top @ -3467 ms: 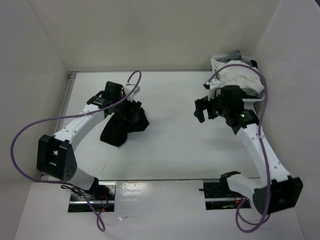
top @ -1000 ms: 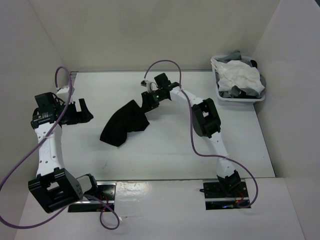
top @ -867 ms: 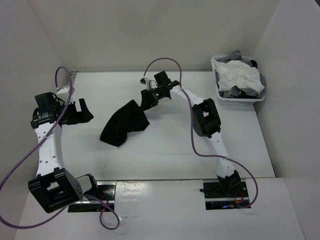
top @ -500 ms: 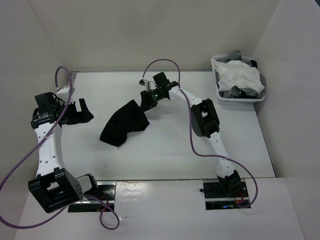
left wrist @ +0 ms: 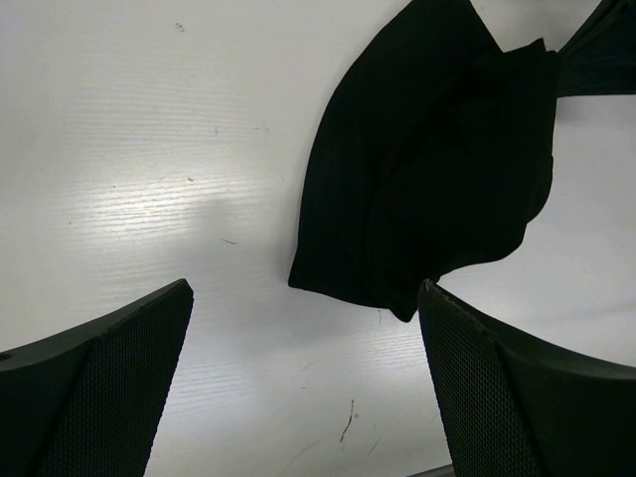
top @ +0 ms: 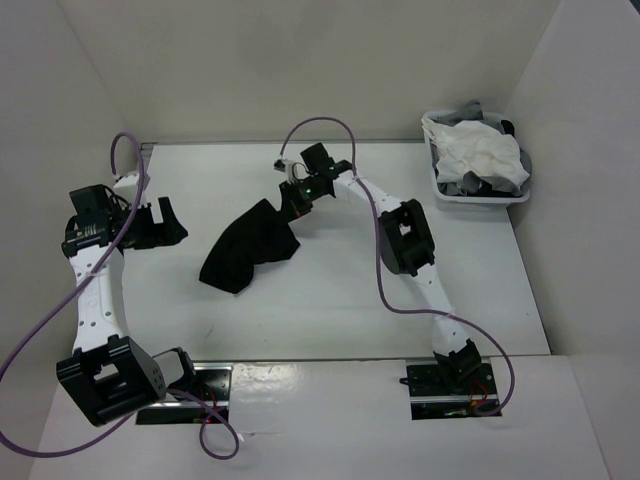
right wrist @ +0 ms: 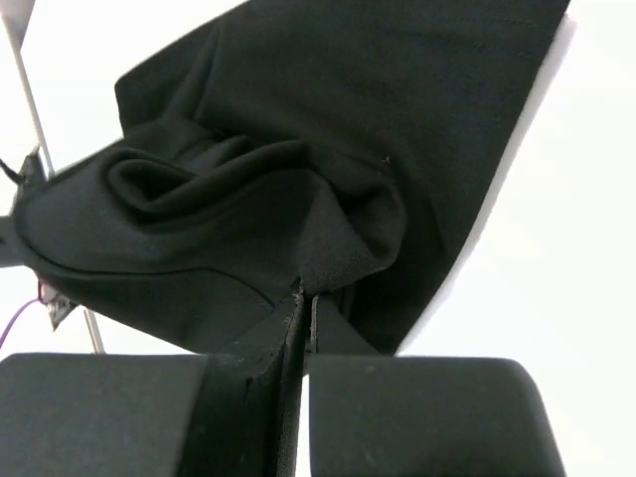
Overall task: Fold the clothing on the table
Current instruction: Flatten the skirt out
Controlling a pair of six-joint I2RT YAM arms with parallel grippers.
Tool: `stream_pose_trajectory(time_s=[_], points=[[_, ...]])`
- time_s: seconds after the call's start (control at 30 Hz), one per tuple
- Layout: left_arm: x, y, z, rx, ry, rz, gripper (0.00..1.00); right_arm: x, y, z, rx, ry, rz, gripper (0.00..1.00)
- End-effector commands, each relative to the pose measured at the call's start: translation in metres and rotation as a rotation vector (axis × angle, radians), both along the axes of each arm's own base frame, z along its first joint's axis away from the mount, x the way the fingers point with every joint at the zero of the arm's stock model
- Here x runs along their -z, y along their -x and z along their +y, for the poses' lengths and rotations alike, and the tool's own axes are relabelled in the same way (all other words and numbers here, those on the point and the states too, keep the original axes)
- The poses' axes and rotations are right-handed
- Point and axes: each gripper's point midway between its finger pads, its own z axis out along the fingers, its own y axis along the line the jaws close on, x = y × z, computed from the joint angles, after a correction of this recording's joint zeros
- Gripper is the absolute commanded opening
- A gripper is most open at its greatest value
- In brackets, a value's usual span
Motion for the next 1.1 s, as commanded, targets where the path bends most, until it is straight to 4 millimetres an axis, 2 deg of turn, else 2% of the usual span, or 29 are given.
stream_pose_trajectory(time_s=[0.0,0.03,0.07,0.1,0.13,0.17,0.2,0.23,0.27,0.3,0.33,0.47,0.5,0.53,0.57,0.6,0.63,0.7,0.83,0.87,0.93,1.0,1.07], points=[[0.000,0.001,-0.005,0.044,0.003,-0.020,1.00,-0.083,-0.008,0.006,0.028,-0.019,-0.154,0.00],[0.000,0.001,-0.005,0.044,0.003,-0.020,1.00,-0.101,-0.004,0.004,0.029,-0.029,-0.170,0.00],[-0.001,0.001,-0.006,0.050,0.009,-0.023,1.00,-0.147,0.008,0.006,0.012,-0.066,-0.253,0.00],[-0.003,0.001,-0.007,0.050,0.005,-0.031,1.00,-0.166,0.011,0.004,0.025,-0.055,-0.314,0.00],[-0.003,0.001,-0.007,0.050,0.005,-0.031,1.00,-0.177,0.010,0.002,0.068,-0.015,-0.380,0.00],[-0.004,0.001,-0.009,0.059,0.013,-0.035,1.00,-0.188,0.017,0.008,0.082,0.025,-0.460,0.00],[-0.006,0.002,-0.009,0.064,0.003,-0.045,1.00,-0.208,0.023,0.000,0.092,0.039,-0.528,0.00],[-0.007,0.002,-0.011,0.073,0.011,-0.049,1.00,-0.215,0.032,-0.002,0.058,0.026,-0.541,0.00],[-0.008,0.002,-0.013,0.080,0.018,-0.053,1.00,-0.210,0.038,-0.002,0.052,0.033,-0.539,0.00],[-0.007,0.003,-0.013,0.080,0.022,-0.045,1.00,-0.223,0.042,-0.004,0.087,0.044,-0.577,0.00],[-0.007,0.003,-0.015,0.093,0.023,-0.051,1.00,-0.221,0.043,-0.007,0.087,0.054,-0.587,0.00],[-0.001,-0.001,-0.027,0.160,0.062,-0.042,1.00,-0.184,0.047,-0.022,0.104,0.168,-0.569,0.00],[0.009,-0.002,-0.039,0.207,0.075,-0.006,1.00,-0.177,0.042,-0.029,0.132,0.210,-0.576,0.00],[0.010,-0.005,-0.045,0.231,0.079,0.004,1.00,-0.167,0.045,-0.035,0.122,0.244,-0.572,0.00],[0.024,-0.008,-0.048,0.241,0.084,0.053,1.00,-0.158,0.048,-0.038,0.091,0.262,-0.569,0.00],[0.027,-0.011,-0.060,0.283,0.088,0.066,1.00,-0.155,0.049,-0.042,0.098,0.279,-0.567,0.00],[0.028,-0.014,-0.063,0.293,0.084,0.082,1.00,-0.145,0.047,-0.051,0.122,0.324,-0.573,0.00],[0.034,-0.015,-0.066,0.303,0.097,0.115,1.00,-0.141,0.045,-0.056,0.143,0.338,-0.590,0.00],[0.028,-0.019,-0.071,0.326,0.103,0.088,1.00,-0.127,0.048,-0.070,0.156,0.389,-0.596,0.00],[0.026,-0.019,-0.077,0.345,0.103,0.074,1.00,-0.132,0.049,-0.070,0.160,0.382,-0.603,0.00],[0.028,-0.019,-0.090,0.413,0.079,0.060,1.00,-0.121,0.048,-0.076,0.163,0.418,-0.606,0.00],[0.035,-0.021,-0.102,0.475,0.072,0.062,1.00,-0.123,0.051,-0.083,0.171,0.427,-0.611,0.00],[0.040,-0.025,-0.123,0.574,0.092,0.067,1.00,-0.111,0.051,-0.096,0.177,0.470,-0.601,0.00]])
